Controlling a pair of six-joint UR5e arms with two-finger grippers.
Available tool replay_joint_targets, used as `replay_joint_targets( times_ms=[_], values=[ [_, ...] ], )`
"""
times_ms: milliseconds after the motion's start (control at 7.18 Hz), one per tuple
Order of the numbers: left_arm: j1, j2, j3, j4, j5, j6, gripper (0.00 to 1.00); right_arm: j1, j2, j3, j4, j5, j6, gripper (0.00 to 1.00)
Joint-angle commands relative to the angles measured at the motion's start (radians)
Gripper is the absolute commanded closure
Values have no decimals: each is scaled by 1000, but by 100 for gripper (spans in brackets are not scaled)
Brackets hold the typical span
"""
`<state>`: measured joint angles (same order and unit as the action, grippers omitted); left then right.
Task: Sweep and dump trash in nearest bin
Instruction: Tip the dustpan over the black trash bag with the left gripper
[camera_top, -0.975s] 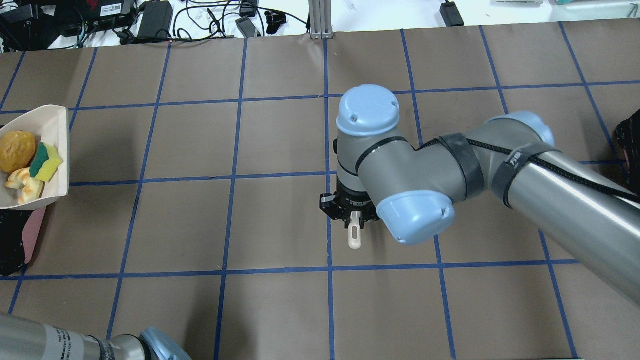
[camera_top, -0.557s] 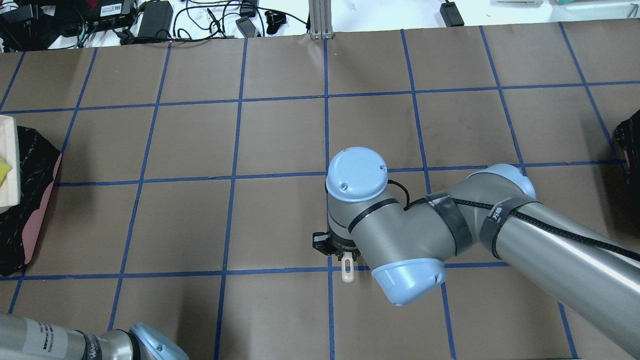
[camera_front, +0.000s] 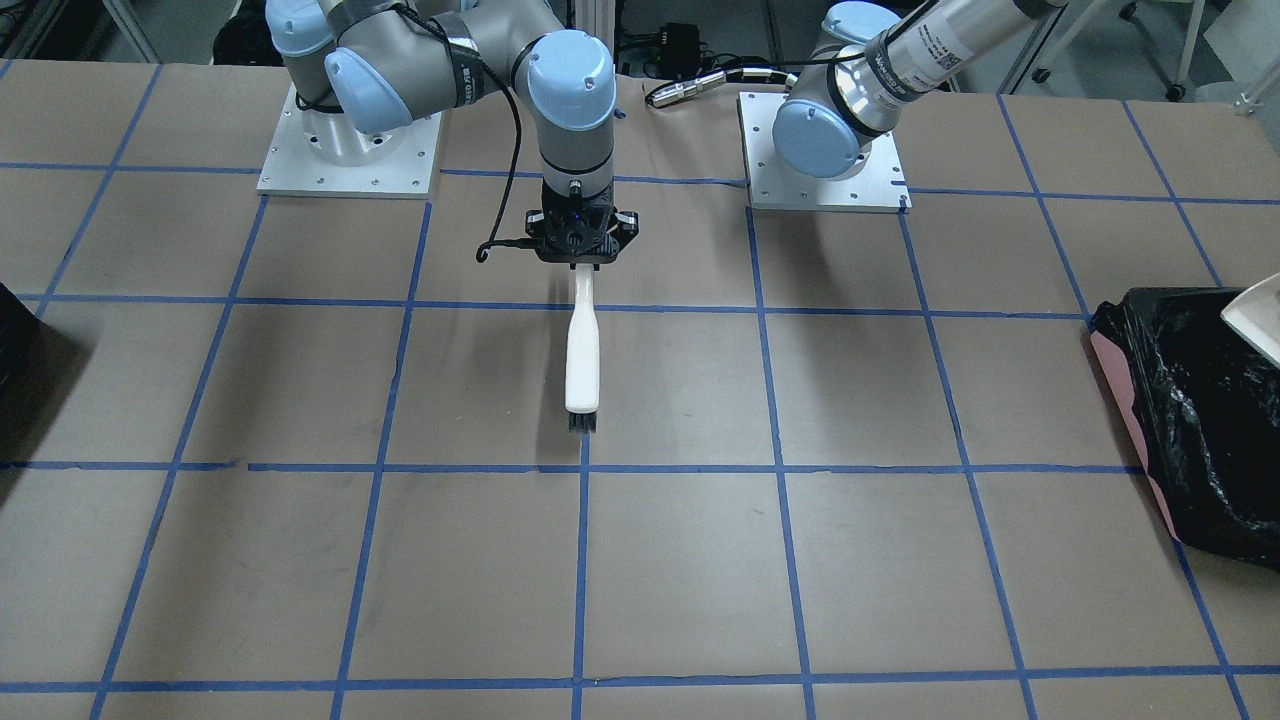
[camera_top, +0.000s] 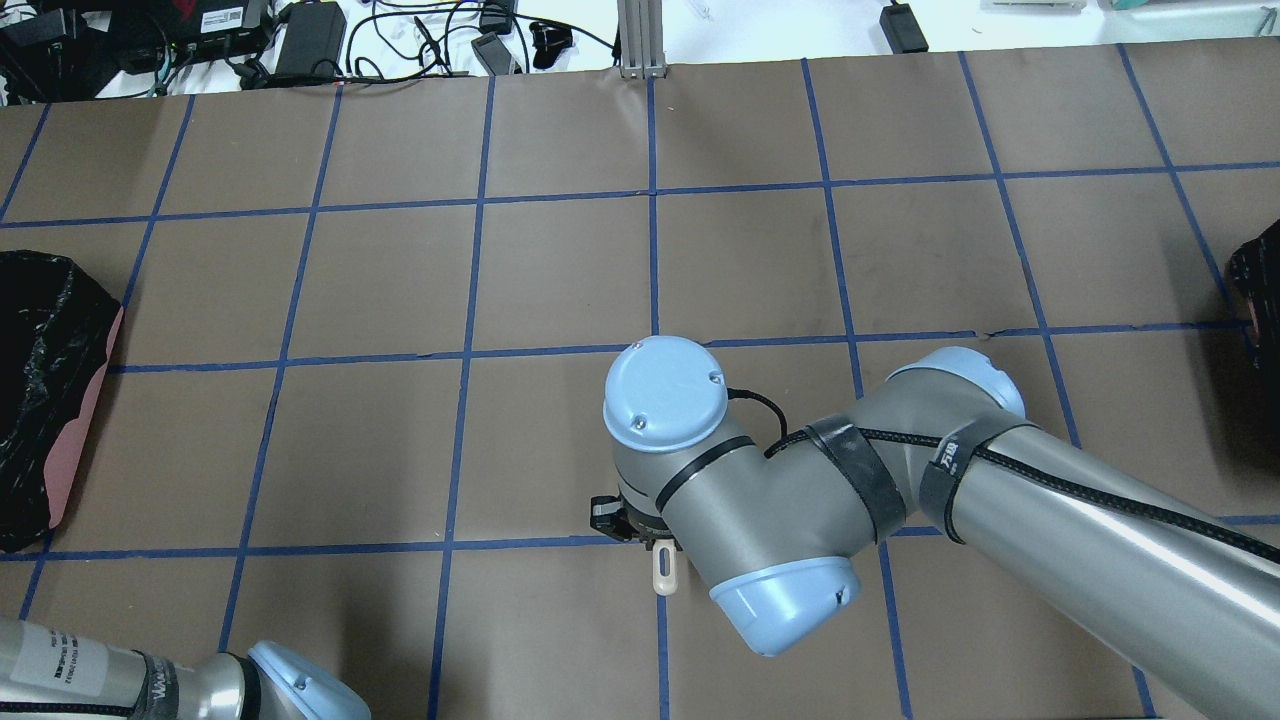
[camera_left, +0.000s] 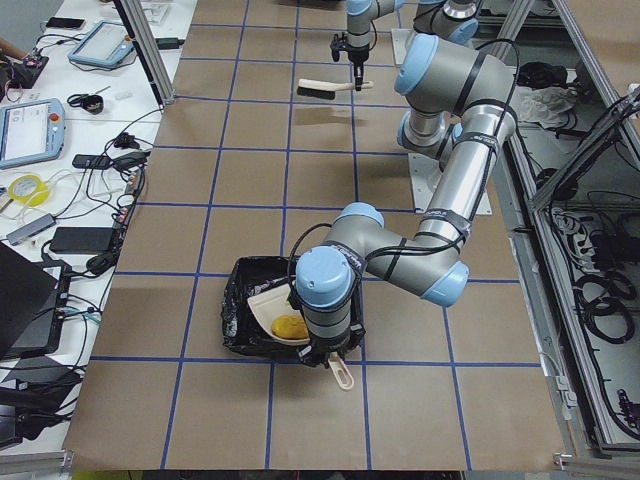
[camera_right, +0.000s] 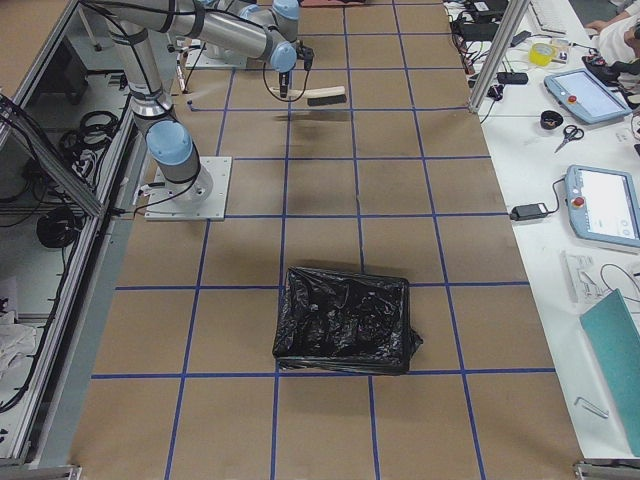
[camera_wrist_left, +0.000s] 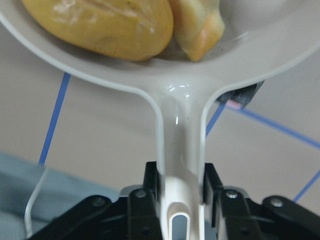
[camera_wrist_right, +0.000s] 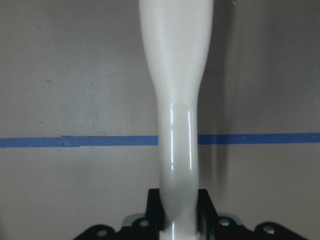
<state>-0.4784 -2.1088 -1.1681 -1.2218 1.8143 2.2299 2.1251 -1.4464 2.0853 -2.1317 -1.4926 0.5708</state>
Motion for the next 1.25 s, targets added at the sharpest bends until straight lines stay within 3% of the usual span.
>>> replay_joint_targets(
  times_ms=[0, 279, 557, 1115],
  values=[
    [-78, 21, -68, 178, 187, -4, 100, 12, 20, 2, -1, 3, 30, 100],
    [-204, 46, -160, 269, 417, -65, 100, 35, 21, 2, -1, 8, 35, 100],
    [-247, 44, -192, 272, 529, -134, 100, 62, 14, 4, 10, 8, 55, 100],
    [-292, 59, -188, 274, 547, -150, 100, 70, 14, 36, 13, 11, 105, 99]
  ],
)
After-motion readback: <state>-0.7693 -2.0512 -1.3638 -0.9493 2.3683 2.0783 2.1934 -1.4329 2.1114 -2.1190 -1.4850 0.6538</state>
